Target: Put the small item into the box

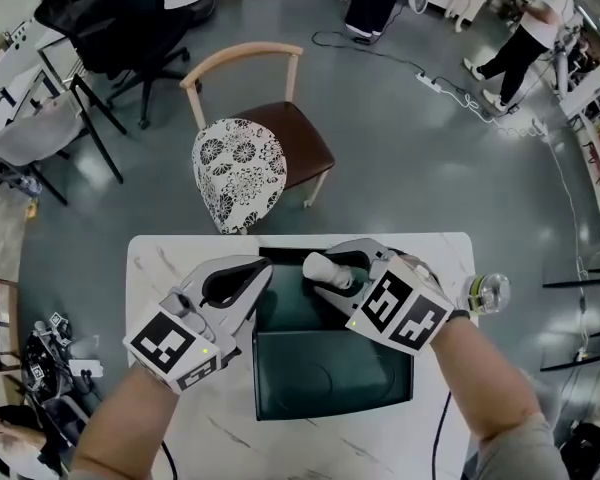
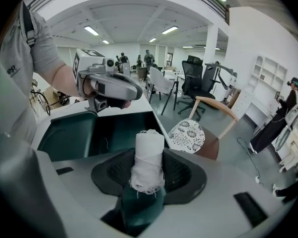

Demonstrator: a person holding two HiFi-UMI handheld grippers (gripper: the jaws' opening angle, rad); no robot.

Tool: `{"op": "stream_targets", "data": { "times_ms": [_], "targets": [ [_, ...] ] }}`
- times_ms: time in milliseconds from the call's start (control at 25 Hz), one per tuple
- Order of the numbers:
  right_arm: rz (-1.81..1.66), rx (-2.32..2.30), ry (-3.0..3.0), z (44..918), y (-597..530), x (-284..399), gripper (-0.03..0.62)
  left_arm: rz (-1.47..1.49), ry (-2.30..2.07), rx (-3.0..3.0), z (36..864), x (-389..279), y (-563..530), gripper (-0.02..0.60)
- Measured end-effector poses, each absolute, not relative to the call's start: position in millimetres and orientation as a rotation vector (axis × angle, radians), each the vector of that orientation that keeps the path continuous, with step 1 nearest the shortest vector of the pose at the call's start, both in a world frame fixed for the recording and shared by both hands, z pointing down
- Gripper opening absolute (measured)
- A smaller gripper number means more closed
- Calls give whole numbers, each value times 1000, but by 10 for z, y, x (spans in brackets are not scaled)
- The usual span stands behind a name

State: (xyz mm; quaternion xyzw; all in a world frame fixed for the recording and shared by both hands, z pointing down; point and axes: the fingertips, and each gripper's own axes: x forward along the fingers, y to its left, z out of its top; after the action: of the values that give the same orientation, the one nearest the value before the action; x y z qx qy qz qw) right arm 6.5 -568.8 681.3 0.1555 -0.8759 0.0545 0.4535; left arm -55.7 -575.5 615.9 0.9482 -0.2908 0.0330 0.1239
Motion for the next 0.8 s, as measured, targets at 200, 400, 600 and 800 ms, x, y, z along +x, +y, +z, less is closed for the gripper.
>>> {"op": "stream_targets", "data": {
  "times_ms": [200,400,600,800],
  "targets": [
    [98,389,-2116,6858,-5704,105,166,97,-841,2778,6131,-526,-5735,4],
    [94,389,-2116,6872,-5700,85,166,95,-838,2781,6143,-508,-5703,4],
    [70,384,-2099,6901,-5672,64,166,99,-838,2783,6164,-524,-5661,5],
    [67,392,-2091,6917,-5705,47,170,91,-830,2784,6150,-518,-5669,3]
  ]
}}
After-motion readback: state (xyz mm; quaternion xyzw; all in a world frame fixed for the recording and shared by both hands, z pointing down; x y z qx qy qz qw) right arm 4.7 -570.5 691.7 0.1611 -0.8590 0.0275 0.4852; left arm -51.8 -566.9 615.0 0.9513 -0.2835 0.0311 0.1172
